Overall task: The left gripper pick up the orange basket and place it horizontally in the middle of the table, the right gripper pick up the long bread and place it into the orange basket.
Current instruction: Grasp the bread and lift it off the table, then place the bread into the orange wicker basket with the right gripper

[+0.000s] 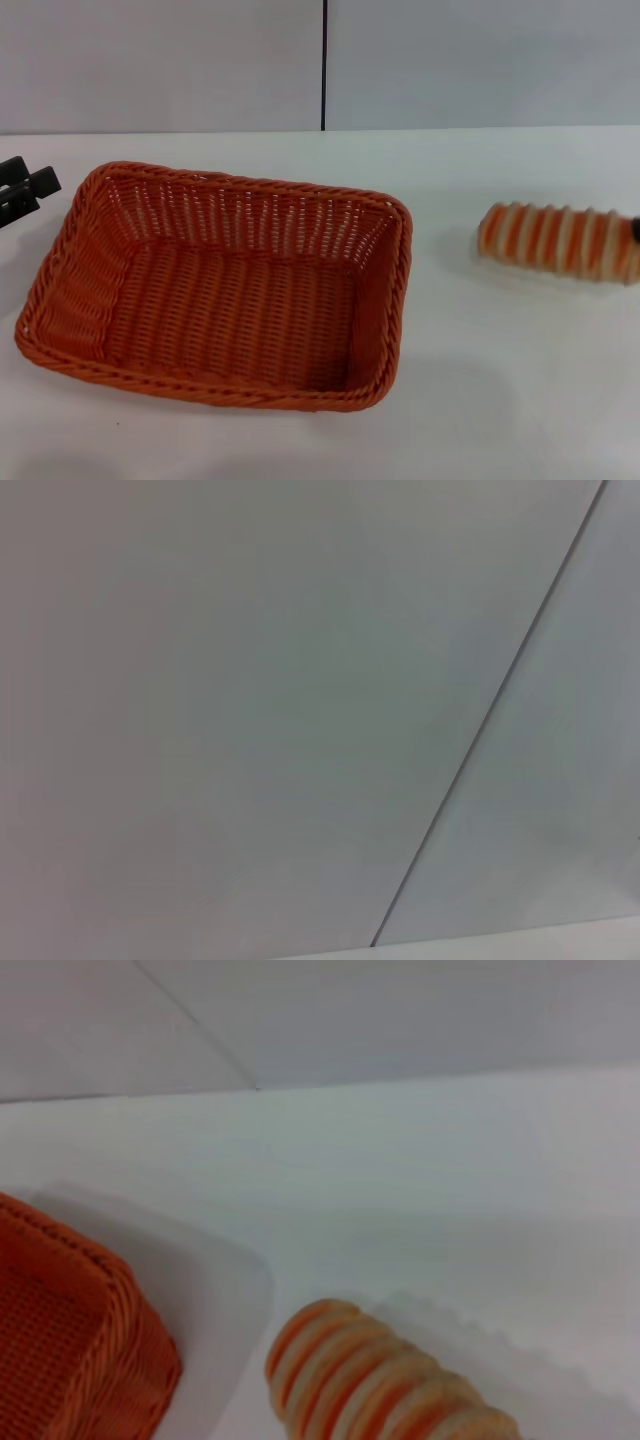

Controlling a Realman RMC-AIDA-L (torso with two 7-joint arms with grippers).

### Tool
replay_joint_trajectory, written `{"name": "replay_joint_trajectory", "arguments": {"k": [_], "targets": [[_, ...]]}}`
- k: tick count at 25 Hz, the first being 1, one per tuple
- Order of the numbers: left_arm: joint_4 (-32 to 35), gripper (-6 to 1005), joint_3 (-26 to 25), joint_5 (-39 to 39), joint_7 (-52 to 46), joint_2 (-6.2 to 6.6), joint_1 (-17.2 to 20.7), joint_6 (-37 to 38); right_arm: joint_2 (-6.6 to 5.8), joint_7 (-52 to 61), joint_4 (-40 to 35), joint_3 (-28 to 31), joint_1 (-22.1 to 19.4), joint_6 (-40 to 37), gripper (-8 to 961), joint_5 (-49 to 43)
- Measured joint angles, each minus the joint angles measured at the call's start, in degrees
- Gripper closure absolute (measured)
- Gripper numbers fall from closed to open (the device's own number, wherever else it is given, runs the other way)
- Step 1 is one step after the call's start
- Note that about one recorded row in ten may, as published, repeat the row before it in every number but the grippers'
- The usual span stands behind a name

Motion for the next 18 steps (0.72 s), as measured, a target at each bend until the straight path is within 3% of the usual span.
{"name": "replay_joint_trajectory", "arguments": {"k": [1,6,13,18], "targets": [[0.0,394,0.0,0.0,0.0,-0.03,0.0,0.0,0.06,0.9,-4.2,-0.2,0.3,-2.1,931,0.9],[-1.4,394,0.0,-0.1,-0.1,0.02,-0.6,0.0,-0.35,3.5,-9.6,-1.9,1.7,-6.1,935,4.8],[-2.1,395,0.0,-0.1,0.1,0.01,-1.2,0.0,-0.39,10.0,-18.2,-11.2,4.4,-9.8,937,13.4],[-2.4,395,0.0,-0.1,0.0,0.04,-1.6,0.0,-0.1,11.9,-15.4,-18.0,7.2,-8.7,938,19.5]]}}
